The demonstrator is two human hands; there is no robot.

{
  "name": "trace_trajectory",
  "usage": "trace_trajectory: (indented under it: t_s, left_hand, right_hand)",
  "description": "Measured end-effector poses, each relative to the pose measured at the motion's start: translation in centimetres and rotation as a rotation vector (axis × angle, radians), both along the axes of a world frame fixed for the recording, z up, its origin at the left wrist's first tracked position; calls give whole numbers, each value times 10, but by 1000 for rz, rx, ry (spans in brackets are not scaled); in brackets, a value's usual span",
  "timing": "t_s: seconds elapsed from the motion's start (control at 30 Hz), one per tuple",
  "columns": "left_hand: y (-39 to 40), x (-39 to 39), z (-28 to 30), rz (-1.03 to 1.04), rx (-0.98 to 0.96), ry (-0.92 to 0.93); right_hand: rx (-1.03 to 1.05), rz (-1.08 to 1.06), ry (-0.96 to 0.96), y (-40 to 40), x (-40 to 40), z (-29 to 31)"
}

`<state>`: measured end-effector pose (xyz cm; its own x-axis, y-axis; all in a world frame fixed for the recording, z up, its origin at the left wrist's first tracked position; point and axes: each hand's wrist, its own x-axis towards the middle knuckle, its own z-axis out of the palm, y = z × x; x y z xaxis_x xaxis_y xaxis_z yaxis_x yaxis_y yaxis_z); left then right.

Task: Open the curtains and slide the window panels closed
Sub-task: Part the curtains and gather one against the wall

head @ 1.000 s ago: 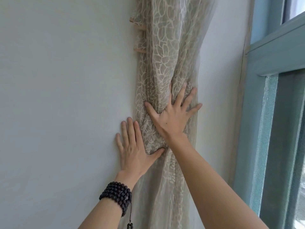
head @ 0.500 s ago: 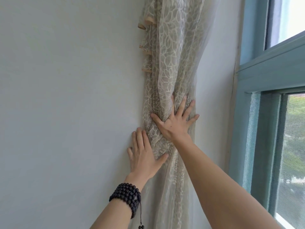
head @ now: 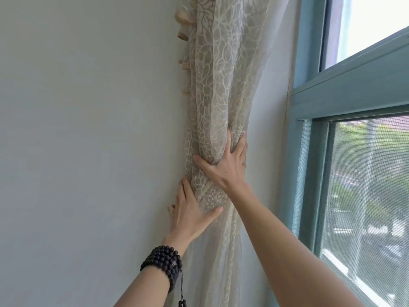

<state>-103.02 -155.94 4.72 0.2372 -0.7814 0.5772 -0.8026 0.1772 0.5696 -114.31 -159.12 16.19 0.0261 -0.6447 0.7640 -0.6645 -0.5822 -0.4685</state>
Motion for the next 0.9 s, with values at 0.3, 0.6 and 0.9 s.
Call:
trace_trajectory:
  t_s: [0.3, 0.6, 0.9]
  left_hand:
    - [49, 1, -2, -17, -2, -14]
    - [102, 22, 1, -109, 37, -66]
    - [162, 42, -5, -290, -9, -151]
  right_hand:
    - [4, 10, -30, 47, -9, -20]
    - [106, -13, -18, 117, -14, -26]
    - [173, -124, 52, 190, -24, -44]
